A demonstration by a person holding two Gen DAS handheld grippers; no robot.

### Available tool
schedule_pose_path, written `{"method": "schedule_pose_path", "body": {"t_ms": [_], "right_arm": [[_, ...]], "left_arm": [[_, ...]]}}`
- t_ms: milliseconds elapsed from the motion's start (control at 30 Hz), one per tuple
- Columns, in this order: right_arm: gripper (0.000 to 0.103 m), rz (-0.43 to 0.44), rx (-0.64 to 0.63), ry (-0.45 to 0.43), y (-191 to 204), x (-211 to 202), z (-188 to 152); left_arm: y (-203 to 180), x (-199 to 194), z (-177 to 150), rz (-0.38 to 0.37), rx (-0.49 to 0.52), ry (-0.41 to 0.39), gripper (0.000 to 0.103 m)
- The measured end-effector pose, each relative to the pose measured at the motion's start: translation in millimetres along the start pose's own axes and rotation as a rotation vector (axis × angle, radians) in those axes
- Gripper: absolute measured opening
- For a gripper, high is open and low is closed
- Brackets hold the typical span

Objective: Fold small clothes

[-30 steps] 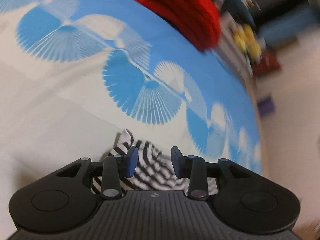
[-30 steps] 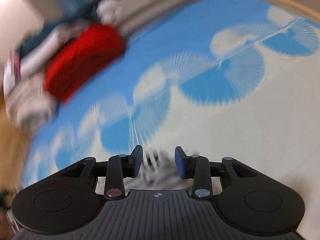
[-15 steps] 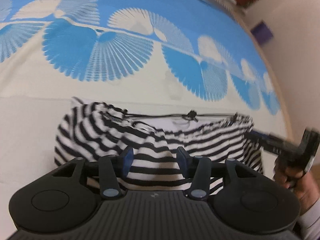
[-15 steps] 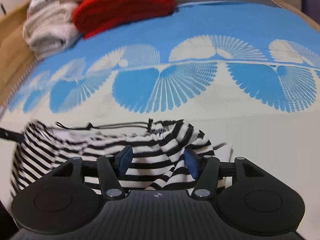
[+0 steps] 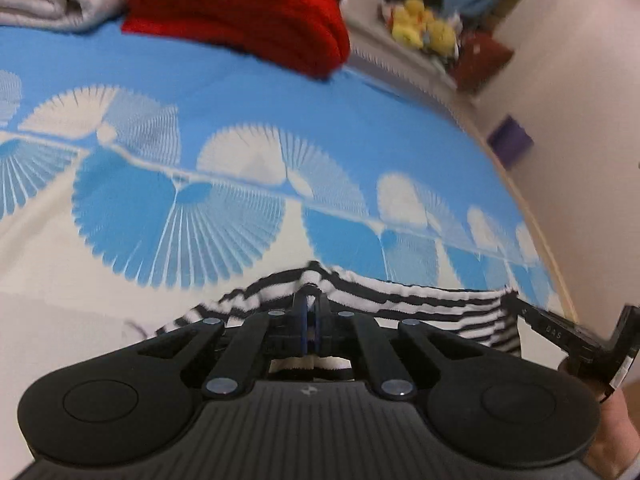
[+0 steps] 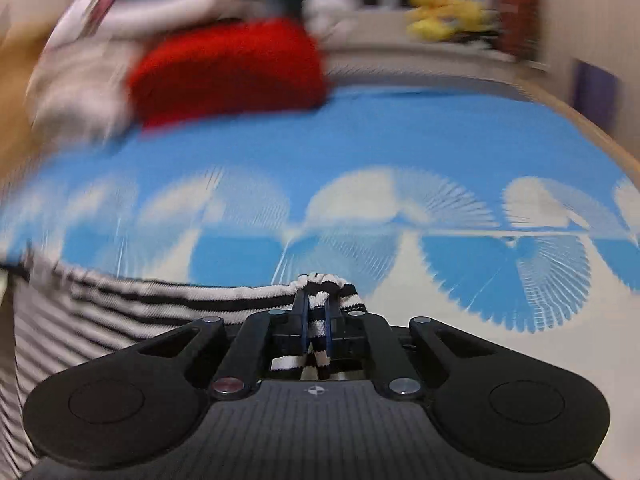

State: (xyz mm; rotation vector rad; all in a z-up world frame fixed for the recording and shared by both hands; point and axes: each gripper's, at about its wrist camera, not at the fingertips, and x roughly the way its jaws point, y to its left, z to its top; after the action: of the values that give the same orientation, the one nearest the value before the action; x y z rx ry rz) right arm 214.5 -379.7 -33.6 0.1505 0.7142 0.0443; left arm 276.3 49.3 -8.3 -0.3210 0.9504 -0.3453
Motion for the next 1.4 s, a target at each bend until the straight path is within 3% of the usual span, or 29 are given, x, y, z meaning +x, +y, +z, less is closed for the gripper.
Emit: {"method": "schedule_pose_path", "body": {"t_ms": [67,133,167,267,300,367,467,533,567,633,767,800,833,867,900,1033,1100,1200,1267,1300,1333,1400], "right_arm": [[0.011,-0.037,0.025,0.021,-4,14,-1],[0.013,-0.060,-0.011,0.141,0,38,-11],[0.018,-0.069,-0.027,0.193,1,48,-17],[0.029,-0.065,-0.032,0.220,-1,48,-20],[0.033,-0.057,-0.018,0.201,-5,41,-17],[0.048,-0.039,0.023,0.151,-18,26,-11],[0.051,-0.016,0.090,0.144,-41,16,-11],[0.051,-0.016,0.112,0.195,-53,22,-17],[0.051,-0.022,0.107,0.211,-55,25,-20],[0.051,-0.030,0.079,0.233,-52,31,-26],[0.050,-0.049,0.029,0.270,-39,43,-34],[0.045,-0.050,0.023,0.276,-37,45,-35],[0.026,-0.043,0.023,0.280,-35,47,-35],[0.003,-0.031,0.026,0.283,-34,49,-34],[0.001,-0.022,0.030,0.278,-33,49,-33],[0.000,-0.066,0.118,0.103,-42,29,-15],[0.000,-0.087,0.144,0.056,-47,25,-11],[0.000,-0.150,0.093,0.113,-41,41,-19],[0.003,-0.160,0.074,0.210,-38,58,-28],[0.005,-0.159,0.059,0.292,-36,68,-34],[0.014,-0.166,0.048,0.346,-35,73,-38],[0.019,-0.173,0.035,0.349,-33,65,-39]], "left_arm": [[-10,21,-5,0.068,0.058,0.063,0.004],[-14,42,-11,0.104,0.116,0.176,0.017],[-11,45,-11,0.102,0.119,0.215,0.018],[11,19,4,0.085,0.035,0.138,0.022],[23,6,11,0.065,-0.008,0.099,0.028],[46,-14,19,0.073,-0.067,0.053,0.036],[72,-15,15,0.134,-0.075,0.106,0.039],[78,-6,8,0.133,-0.044,0.169,0.053],[78,-3,4,0.127,-0.015,0.183,0.056],[76,2,0,0.124,0.039,0.171,0.063],[79,10,-10,0.125,0.048,0.142,0.062],[79,14,-10,0.134,0.050,0.139,0.048],[80,15,-10,0.123,0.054,0.132,0.019],[81,14,-8,0.107,0.051,0.123,0.006],[82,11,-6,0.103,0.043,0.109,0.002],[93,-13,11,0.102,-0.038,-0.034,0.002],[93,-9,11,0.109,-0.047,-0.034,0.002],[75,24,-1,0.205,0.090,0.120,0.004],[69,40,-9,0.220,0.134,0.225,0.011],[68,41,-11,0.233,0.143,0.245,0.015],[68,36,-10,0.239,0.141,0.245,0.016],[72,18,-6,0.220,0.083,0.224,0.024]]}}
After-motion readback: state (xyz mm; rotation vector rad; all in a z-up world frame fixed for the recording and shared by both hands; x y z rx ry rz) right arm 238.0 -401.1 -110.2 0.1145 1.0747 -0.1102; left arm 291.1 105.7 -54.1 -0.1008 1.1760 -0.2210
